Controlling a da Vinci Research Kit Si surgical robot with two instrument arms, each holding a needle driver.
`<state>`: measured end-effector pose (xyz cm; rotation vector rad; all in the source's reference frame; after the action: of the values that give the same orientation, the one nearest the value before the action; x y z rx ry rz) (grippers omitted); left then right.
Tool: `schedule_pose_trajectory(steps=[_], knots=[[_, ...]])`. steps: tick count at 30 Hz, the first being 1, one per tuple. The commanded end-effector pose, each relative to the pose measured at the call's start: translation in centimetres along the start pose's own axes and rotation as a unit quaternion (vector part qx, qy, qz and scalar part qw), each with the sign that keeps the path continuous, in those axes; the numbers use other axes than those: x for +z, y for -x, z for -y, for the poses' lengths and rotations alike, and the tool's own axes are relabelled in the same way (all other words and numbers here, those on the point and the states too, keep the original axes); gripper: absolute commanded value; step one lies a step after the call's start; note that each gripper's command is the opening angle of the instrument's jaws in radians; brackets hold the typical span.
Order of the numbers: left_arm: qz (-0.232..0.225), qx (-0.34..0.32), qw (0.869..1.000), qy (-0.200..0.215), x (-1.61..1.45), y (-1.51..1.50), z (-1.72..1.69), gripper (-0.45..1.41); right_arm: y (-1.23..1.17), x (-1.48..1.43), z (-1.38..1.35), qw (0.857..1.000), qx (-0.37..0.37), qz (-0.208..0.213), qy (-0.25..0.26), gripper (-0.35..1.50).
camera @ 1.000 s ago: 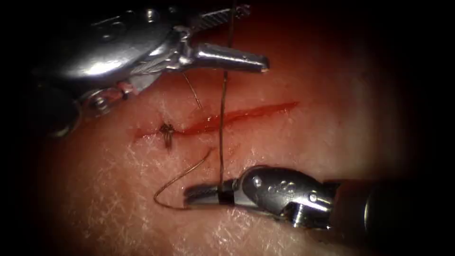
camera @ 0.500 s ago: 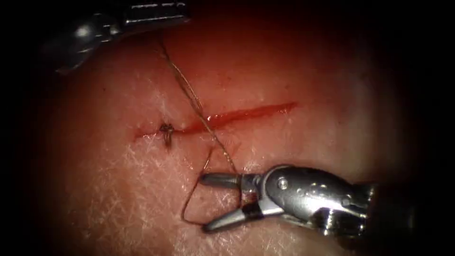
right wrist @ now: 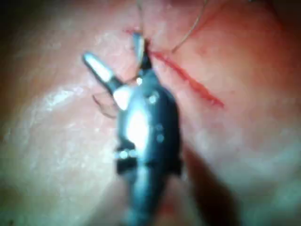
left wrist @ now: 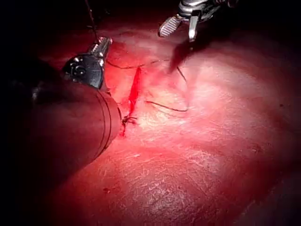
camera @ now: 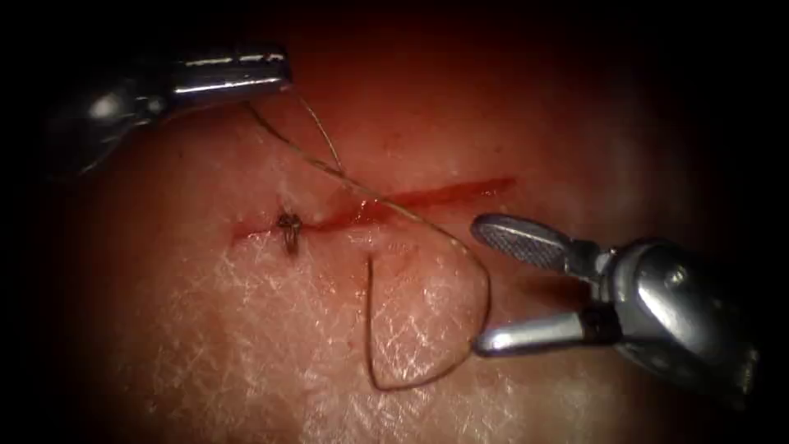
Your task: Wound Closure
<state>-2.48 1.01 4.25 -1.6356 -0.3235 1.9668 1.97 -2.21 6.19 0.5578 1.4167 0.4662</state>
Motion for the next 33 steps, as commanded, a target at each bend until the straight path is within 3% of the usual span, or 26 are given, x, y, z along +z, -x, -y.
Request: schedule_pose_trajectory(steps=[1, 9, 11, 12, 13, 14, 15, 16, 23, 29, 33], knots=[[-0.005, 0.000, 1.000, 0.008, 0.04, 0.05, -0.03, -0.45, 0.10, 0.09, -0.06, 1.000, -0.001, 0.005, 0.005, 1.48], [-0.021, -0.002, 0.999, 0.026, -0.07, -0.04, -0.21, -0.45, 0.42, 0.16, -0.23, 0.995, -0.017, 0.092, 0.018, 1.48], [-0.022, -0.002, 0.999, 0.028, -0.06, -0.05, -0.22, -0.45, 0.45, 0.19, -0.26, 0.995, -0.018, 0.092, 0.020, 1.45], [-0.022, -0.001, 0.999, 0.030, -0.06, -0.04, -0.23, -0.45, 0.45, 0.20, -0.30, 0.995, -0.017, 0.092, 0.016, 1.30], [-0.024, -0.001, 0.999, 0.031, -0.04, -0.04, -0.23, -0.45, 0.45, 0.20, -0.32, 0.996, -0.016, 0.092, 0.007, 0.89], [-0.025, -0.001, 0.999, 0.032, -0.03, -0.04, -0.24, -0.45, 0.45, 0.20, -0.34, 0.996, -0.015, 0.090, 0.000, 0.39], [-0.026, -0.001, 0.999, 0.034, -0.01, -0.04, -0.24, -0.45, 0.42, 0.23, -0.37, 0.996, -0.014, 0.091, 0.006, -0.27], [-0.028, 0.000, 0.999, 0.035, 0.00, -0.03, -0.25, -0.45, 0.39, 0.26, -0.41, 0.996, -0.013, 0.090, 0.015, -0.35], [-0.060, 0.005, 0.997, 0.048, 0.16, -0.02, -0.26, -0.45, 0.40, 0.82, -0.66, 0.996, -0.045, 0.073, 0.025, -0.35], [-0.081, 0.033, 0.995, 0.043, 0.37, 0.04, -0.11, -0.45, 0.62, 1.31, -0.51, 0.996, -0.058, 0.070, -0.014, -0.35], [-0.083, 0.067, 0.993, 0.040, 0.51, 0.21, 0.01, -0.45, 0.61, 1.37, -0.41, 0.996, -0.060, 0.067, -0.026, -0.35]])
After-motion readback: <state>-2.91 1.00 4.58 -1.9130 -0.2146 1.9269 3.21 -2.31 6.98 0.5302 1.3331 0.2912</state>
